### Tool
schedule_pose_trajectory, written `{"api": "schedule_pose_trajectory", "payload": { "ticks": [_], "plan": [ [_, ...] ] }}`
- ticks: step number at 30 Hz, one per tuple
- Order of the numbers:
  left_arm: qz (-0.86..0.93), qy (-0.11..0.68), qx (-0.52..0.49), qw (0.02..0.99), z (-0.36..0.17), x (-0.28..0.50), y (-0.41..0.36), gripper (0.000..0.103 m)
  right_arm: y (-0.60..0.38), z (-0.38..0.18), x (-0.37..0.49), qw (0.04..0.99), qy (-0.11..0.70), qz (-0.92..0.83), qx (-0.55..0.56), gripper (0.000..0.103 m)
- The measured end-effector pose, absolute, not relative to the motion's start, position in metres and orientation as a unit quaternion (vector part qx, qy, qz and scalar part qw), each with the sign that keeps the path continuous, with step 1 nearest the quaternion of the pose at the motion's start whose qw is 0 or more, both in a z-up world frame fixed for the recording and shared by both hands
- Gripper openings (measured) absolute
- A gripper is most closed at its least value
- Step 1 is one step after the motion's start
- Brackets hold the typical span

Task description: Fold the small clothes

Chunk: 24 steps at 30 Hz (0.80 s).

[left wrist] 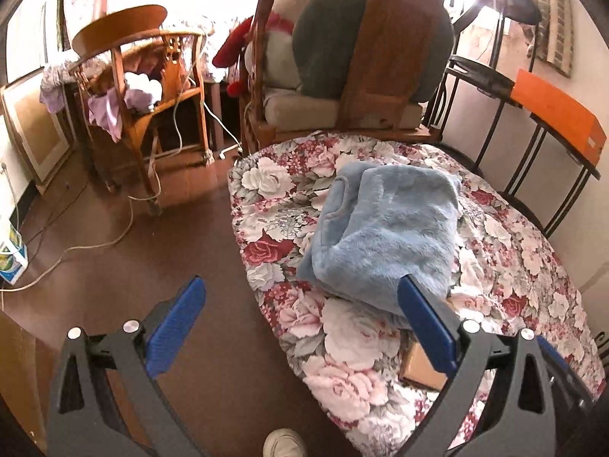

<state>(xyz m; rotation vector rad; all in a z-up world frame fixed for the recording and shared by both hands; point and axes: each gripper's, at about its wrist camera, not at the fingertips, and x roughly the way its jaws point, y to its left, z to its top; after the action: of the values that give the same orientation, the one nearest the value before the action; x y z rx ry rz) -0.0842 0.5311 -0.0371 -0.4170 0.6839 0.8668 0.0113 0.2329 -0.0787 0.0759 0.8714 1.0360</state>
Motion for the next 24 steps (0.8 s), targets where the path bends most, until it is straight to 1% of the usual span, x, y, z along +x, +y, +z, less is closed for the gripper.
{"api": "schedule_pose_trajectory", "payload": {
  "ticks": [4, 6, 7, 9, 12, 19, 24],
  "plan": [
    [0.414, 0.320, -0.161, 0.837, -0.030, -0.096, 0.506, 0.098, 0.224, -0.074, 0.004, 0.779, 0.397, 0.483, 0.041, 0.075],
    [0.411, 0.316, -0.148, 0.842, -0.025, -0.100, 0.497, 0.098, 0.221, -0.070, -0.002, 0.782, 0.388, 0.486, 0.040, 0.080],
    [0.407, 0.311, -0.142, 0.847, -0.022, -0.103, 0.492, 0.098, 0.221, -0.068, -0.005, 0.784, 0.381, 0.488, 0.038, 0.081],
    [0.401, 0.304, -0.141, 0.853, -0.019, -0.107, 0.488, 0.098, 0.222, -0.063, -0.013, 0.789, 0.365, 0.494, 0.029, 0.086],
    [0.390, 0.305, -0.153, 0.855, -0.018, -0.107, 0.489, 0.098, 0.225, -0.058, -0.020, 0.802, 0.342, 0.489, 0.013, 0.091],
    [0.386, 0.321, -0.158, 0.850, -0.024, -0.104, 0.500, 0.098, 0.236, -0.059, -0.022, 0.814, 0.337, 0.474, -0.006, 0.093],
    [0.378, 0.326, -0.182, 0.847, -0.031, -0.104, 0.512, 0.098, 0.243, -0.060, -0.026, 0.814, 0.333, 0.476, -0.012, 0.095]
  ]
}}
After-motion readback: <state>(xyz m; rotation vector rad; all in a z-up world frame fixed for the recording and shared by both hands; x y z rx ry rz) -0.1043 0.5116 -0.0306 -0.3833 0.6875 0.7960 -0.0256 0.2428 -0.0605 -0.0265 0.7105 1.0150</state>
